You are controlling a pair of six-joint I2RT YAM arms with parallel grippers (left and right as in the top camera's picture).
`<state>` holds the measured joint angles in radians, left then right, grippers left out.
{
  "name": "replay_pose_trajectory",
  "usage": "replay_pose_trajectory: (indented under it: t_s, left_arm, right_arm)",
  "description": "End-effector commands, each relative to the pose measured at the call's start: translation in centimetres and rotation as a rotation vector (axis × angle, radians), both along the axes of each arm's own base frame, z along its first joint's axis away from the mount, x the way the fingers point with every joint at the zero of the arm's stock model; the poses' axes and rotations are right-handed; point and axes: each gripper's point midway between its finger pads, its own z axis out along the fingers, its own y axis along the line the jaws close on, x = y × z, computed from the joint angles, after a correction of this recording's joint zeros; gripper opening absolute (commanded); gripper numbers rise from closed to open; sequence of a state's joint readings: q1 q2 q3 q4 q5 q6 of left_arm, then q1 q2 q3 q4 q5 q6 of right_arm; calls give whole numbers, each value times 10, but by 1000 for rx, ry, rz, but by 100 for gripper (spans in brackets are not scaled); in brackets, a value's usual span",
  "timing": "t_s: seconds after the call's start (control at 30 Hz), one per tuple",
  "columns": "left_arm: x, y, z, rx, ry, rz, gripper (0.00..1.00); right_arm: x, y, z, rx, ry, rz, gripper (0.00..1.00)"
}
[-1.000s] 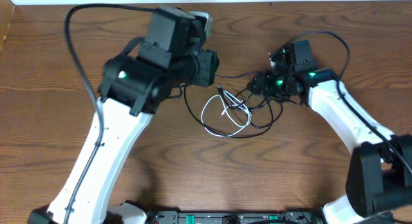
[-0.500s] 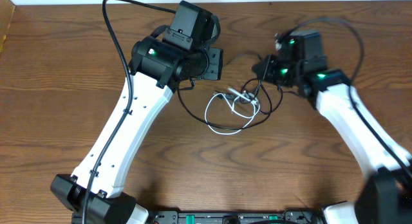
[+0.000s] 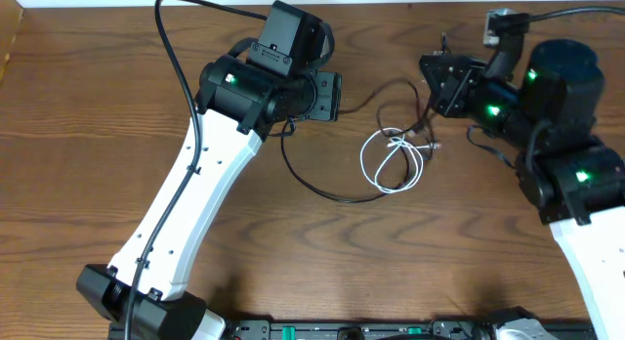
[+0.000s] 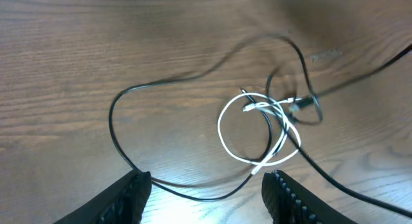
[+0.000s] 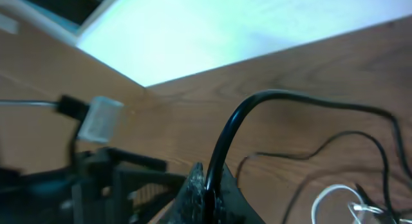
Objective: Untangle cables
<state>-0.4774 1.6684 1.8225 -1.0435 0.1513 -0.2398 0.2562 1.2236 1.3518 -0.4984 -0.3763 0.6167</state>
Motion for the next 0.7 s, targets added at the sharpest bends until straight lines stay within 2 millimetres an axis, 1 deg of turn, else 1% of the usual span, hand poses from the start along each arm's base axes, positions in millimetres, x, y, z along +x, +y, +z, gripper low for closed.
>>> replay_pose_trajectory:
  t_s: [0.0,0.1,0.13,0.17,0.2,0.27,0.3,0.33,0.4,0.47,0.57,0.6,0.67]
  left_arm:
    - [2,2,-1,4,3,13,61]
    - [2,2,-1,4,2,13,61]
    - [2,2,-1,4,2,13,61]
    - [2,2,-1,3,2,12,61]
    - [2,2,-2,4,2,12,61]
    - [3,2,-3,5,5,12,61]
    - [3,2,-3,5,6,13,61]
    - [3,2,-4,6,8,12,61]
    - [4,1,-7,9,14,12,61]
    - [5,0,-10,10,22,11,61]
    - [6,0,-14,16,32,11,61]
    - [6,-1,-15,16,34,11,61]
    - [7,-1,-17,18,37,11,61]
  right_arm:
    - [5,-12,30,14,-67,-37,1]
    - [-3,-16,75,57,-151,-7,1]
    - [-6,-20,89,70,-167,-10,1]
    - [-9,-23,97,73,-176,-19,1]
    - [-12,-28,104,64,-180,-38,1]
    - [-12,-31,99,11,-177,-53,1]
    - [-12,-33,91,-30,-168,-63,1]
    - [-9,-38,77,-96,-143,-89,1]
    - [-2,-51,46,-247,-83,-154,1]
    - [8,-66,9,-425,-3,-217,1]
    - [21,-81,-38,-604,117,-260,1]
    - [25,-84,-52,-656,149,-261,1]
    - [36,-93,-70,-738,188,-286,1]
